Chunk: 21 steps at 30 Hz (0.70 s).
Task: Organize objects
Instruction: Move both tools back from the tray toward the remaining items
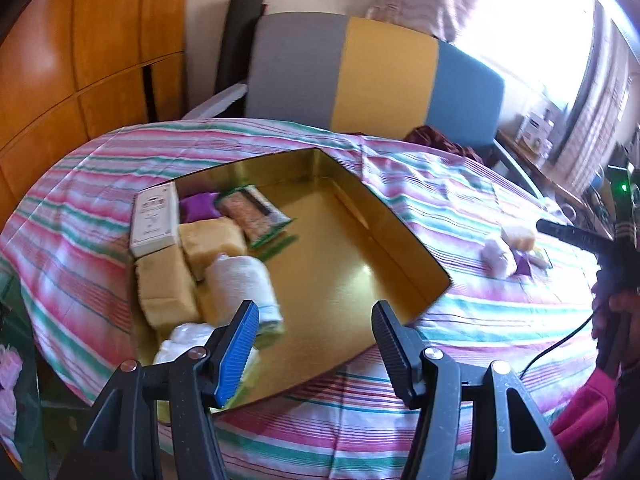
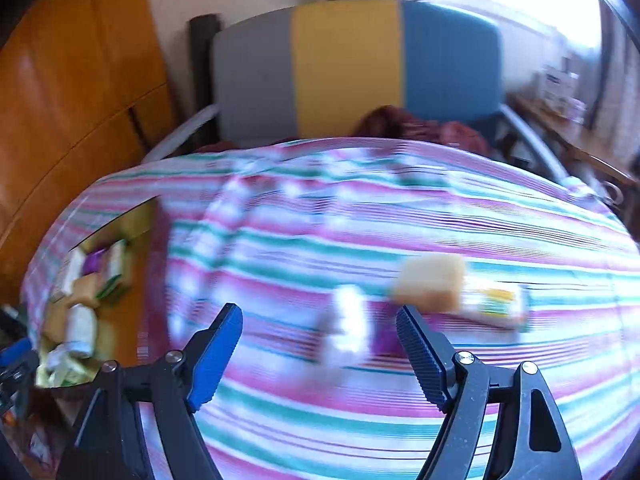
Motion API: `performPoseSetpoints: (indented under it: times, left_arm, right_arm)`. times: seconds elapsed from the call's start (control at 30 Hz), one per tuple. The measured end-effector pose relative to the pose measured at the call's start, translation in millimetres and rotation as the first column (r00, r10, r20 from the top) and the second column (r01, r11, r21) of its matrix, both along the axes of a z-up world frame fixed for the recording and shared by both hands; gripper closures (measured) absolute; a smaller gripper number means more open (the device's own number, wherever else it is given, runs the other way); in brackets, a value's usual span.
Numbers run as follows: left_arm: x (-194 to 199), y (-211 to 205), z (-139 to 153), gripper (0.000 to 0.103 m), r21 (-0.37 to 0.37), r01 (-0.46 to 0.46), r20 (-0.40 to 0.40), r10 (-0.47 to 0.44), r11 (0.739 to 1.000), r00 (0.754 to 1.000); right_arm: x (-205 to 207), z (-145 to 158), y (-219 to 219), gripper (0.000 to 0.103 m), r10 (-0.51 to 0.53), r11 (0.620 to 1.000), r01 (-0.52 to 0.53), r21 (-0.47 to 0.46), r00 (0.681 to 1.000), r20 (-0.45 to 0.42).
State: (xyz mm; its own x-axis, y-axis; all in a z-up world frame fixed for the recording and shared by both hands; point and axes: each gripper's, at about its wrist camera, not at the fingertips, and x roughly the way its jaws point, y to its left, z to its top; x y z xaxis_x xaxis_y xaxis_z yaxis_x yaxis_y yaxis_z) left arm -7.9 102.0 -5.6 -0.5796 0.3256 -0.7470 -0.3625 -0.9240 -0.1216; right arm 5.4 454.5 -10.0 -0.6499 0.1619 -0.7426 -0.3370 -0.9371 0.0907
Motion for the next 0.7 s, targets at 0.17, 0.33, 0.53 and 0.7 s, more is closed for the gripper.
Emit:
performPoseSetpoints:
  times: [0.17,0.33,0.53,0.7]
  left_arm:
    - [3,25,1,0.044,-0.015,0.074,-0.003,-0.074,0.997,0.997]
    - [1,55,-5,0.044,-0.003,0.132,0.051,-0.132,0.991,0.990]
    - [8,99,-10,0.045,-0.008,0.257,0.086,-0.256,0.966,0.963]
    - [11,135,-16,0.045,-0.012,0.338,0.126,-0.334,0.941,0.934]
  right_arm:
    - [28,-13,58,0.020,-0.183,0.983,0.183,-0.015,0.983,-0.017]
    - [43,-30,98,0.020,-0.350,0.931,0.351,-0.098,0.936,0.020]
    - [56,-28,115,0.018,-0.420,0.891,0.413,-0.189,0.907,0.000]
    - [61,-30,123,0.018,-0.459,0.867,0.450,-0.215,0.888,0.006]
